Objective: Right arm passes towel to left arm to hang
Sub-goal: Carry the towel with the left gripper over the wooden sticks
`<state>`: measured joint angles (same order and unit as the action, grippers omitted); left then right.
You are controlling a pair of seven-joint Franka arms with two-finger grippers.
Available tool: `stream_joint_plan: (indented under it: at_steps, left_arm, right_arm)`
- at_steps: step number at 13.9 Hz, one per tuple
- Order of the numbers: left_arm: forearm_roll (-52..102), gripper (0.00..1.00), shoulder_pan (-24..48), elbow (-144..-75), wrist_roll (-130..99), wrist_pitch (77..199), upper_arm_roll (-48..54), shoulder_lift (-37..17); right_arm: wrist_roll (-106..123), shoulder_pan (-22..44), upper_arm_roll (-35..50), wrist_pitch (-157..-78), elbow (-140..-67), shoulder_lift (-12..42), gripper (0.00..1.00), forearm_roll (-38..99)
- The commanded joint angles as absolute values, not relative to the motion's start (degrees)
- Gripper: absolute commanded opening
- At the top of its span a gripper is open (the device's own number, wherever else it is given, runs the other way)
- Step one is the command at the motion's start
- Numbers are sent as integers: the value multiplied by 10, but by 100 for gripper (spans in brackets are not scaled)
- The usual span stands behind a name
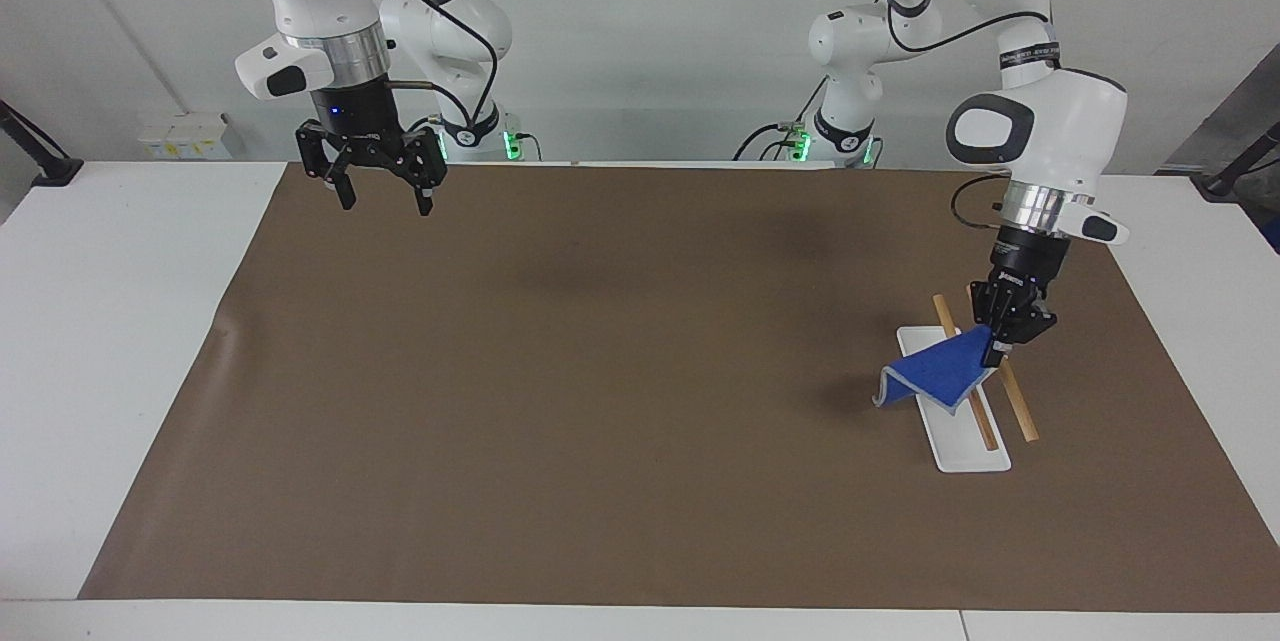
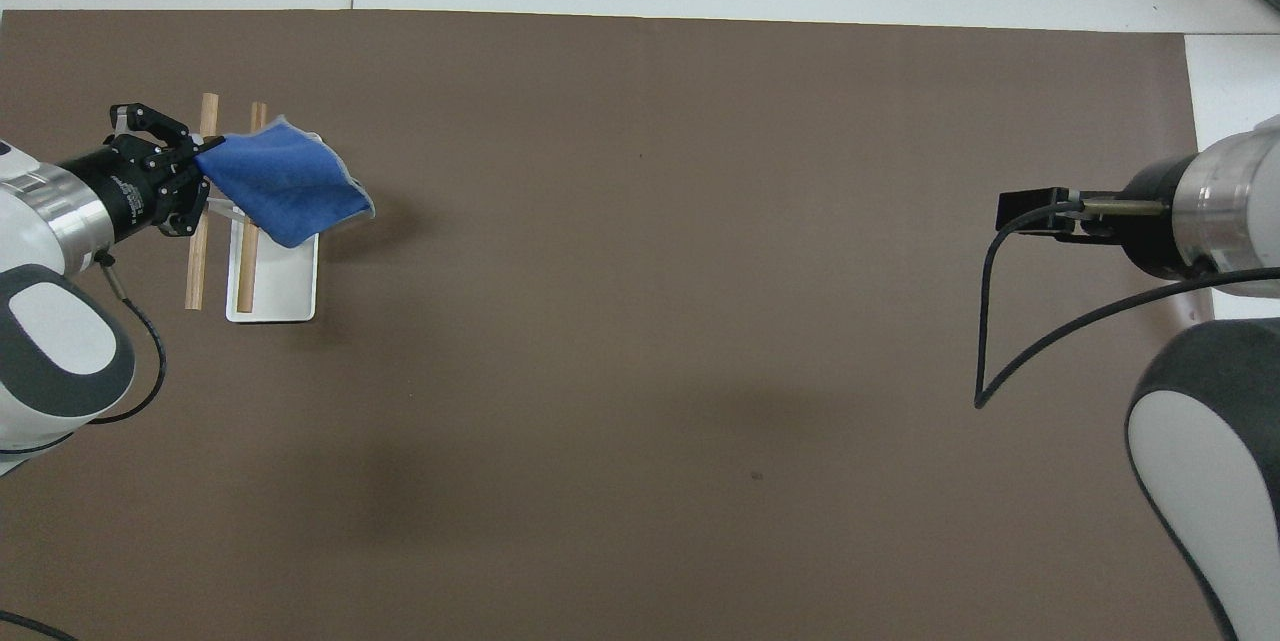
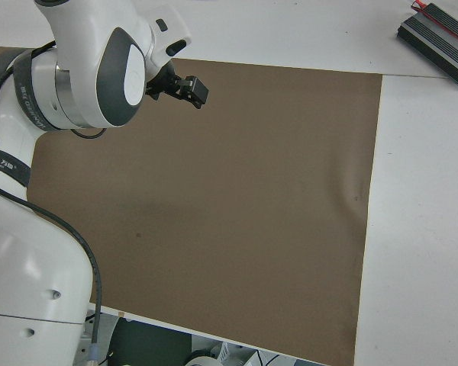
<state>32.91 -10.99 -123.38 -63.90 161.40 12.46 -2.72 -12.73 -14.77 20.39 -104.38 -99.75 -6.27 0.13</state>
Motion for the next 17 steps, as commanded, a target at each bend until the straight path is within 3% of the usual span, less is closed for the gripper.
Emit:
stream_joint_plan:
  at_steps: [1,5,10,13,17]
  left_arm:
    - [337,0,-148,-1231,-621,1627,128,-38]
    - [335,0,-199,-1236,-612,1626,125,-37]
    - [335,0,-248,-1273,-607,1625,125,-24]
    - [336,0,-236,-1313,-614,1627,126,-7]
    - [336,0,-201,-1317,-659,1641,126,-5]
  right_arm:
    - [-123,-103,157,-1018,-981,-53,100,-12]
    - [-123,-84,133,-991,-980,-54,100,-11]
    - [-123,-39,92,-948,-926,-24,100,-26]
    - [-123,-38,93,-941,-911,-16,100,-36]
    - [-116,-41,89,-929,-931,-30,100,-33]
